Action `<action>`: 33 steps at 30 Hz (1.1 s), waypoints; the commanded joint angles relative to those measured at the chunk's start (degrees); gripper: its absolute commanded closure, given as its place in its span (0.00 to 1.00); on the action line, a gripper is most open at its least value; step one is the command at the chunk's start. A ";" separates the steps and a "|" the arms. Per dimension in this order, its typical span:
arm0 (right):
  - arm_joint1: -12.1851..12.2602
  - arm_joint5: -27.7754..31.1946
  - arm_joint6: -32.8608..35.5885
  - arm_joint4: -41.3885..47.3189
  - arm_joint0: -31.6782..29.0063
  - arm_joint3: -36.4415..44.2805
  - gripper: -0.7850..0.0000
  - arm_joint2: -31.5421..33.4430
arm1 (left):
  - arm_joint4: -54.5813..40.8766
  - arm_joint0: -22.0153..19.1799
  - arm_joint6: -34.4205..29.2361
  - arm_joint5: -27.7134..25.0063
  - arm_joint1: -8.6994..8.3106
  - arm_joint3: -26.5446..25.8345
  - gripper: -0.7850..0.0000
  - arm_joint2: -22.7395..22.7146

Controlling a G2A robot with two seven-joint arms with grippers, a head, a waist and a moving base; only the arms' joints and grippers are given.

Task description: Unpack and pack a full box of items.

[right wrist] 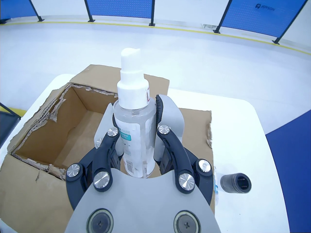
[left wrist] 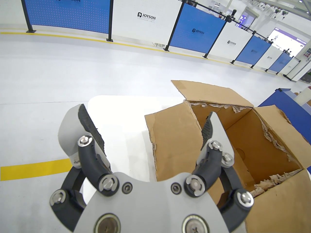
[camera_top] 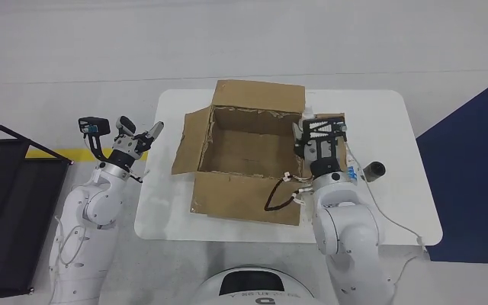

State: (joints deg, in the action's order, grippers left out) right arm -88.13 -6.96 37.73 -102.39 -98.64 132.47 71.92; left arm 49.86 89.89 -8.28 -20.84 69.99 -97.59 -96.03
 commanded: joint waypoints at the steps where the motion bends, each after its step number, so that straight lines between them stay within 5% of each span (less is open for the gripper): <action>1: 0.04 0.43 0.10 -0.11 -0.24 -0.23 1.00 0.01 | 0.00 0.00 0.00 0.00 0.00 0.00 0.00 0.00; 7: 0.06 0.37 0.07 -0.47 -0.25 -0.51 1.00 0.17 | 0.00 0.00 0.00 0.00 0.00 0.00 0.00 0.00; 10: -0.08 -4.28 -1.37 3.41 -1.33 1.11 1.00 2.77 | 0.00 0.00 0.00 0.00 0.00 0.00 0.00 0.00; 18: 0.11 -11.97 -8.11 24.43 -13.39 2.18 1.00 26.40 | 0.00 0.00 0.00 0.00 0.00 0.00 0.00 0.00; 26: 0.68 -16.13 7.00 37.22 -14.53 -7.08 1.00 44.20 | 0.00 0.00 0.00 0.00 0.00 0.00 0.00 0.00; 33: 2.25 -10.94 16.78 36.02 -6.83 -14.33 1.00 46.25 | 0.00 0.00 0.00 0.00 0.00 0.00 0.00 0.00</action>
State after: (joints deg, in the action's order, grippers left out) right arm -86.02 -18.38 53.78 -65.92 -106.56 118.76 118.66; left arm 49.86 89.89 -8.28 -20.84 69.99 -97.59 -96.03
